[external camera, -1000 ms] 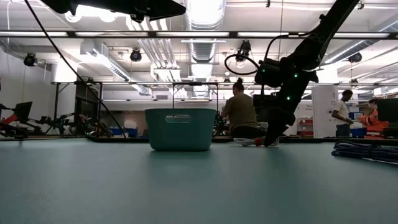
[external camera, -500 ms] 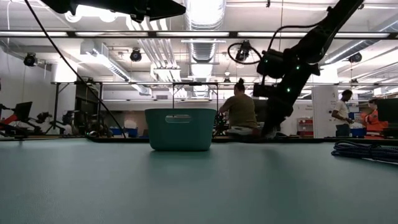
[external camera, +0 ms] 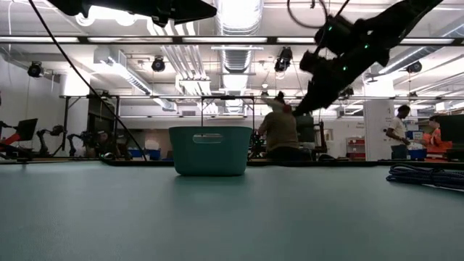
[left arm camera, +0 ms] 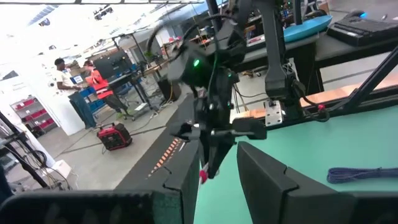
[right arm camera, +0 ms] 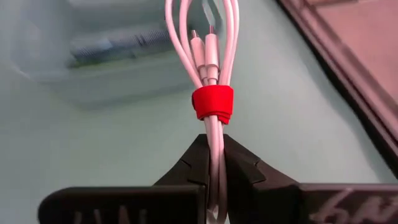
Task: Pick and place USB-C Cables
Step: Put the white charger cable into the bin
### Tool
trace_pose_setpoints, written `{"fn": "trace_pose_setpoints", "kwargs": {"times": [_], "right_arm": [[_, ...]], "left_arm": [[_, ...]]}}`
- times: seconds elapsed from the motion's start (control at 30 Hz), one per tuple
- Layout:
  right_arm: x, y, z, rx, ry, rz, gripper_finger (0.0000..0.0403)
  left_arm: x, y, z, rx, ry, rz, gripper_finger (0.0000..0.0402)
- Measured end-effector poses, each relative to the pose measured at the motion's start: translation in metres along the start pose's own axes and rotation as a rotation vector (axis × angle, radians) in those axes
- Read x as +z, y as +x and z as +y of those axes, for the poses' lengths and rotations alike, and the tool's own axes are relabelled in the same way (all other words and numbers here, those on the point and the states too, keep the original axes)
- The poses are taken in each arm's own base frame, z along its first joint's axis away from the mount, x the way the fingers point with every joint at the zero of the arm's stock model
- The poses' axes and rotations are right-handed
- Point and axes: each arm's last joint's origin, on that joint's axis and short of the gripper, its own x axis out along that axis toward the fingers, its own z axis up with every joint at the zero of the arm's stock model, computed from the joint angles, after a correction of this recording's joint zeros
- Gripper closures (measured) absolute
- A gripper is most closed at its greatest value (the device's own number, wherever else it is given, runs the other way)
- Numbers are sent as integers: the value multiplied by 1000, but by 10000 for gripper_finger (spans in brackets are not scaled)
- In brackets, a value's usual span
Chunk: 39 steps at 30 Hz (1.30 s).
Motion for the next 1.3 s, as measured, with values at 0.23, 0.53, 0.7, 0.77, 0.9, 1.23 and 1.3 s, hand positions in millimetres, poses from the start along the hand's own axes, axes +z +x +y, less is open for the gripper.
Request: {"fn": "trace_pose_setpoints", "kwargs": {"times": [0.23,0.53,0.7,0.77,0.9,1.23,1.3], "right_arm": [[-1,-12,25,49,3,-175,390],[-15,-10,44,111,37,-401,390],[-20,-7,53,155,60,-510,390],[-21,-6,57,172,56,-565,390],[-23,-5,63,202,59,-670,390],[-15,9,76,110,67,-749,390],[-12,13,80,83,45,-751,390]], "left_arm": [[0,0,0,-1,-43,0,308],[0,0,0,-6,-121,-2,308],[0,0,0,-10,-171,-3,308],[0,0,0,-10,-173,-3,308],[0,0,0,-11,-197,-3,308],[-5,6,-5,-13,-276,1,308],[-7,11,-8,-10,-281,-10,308]]}}
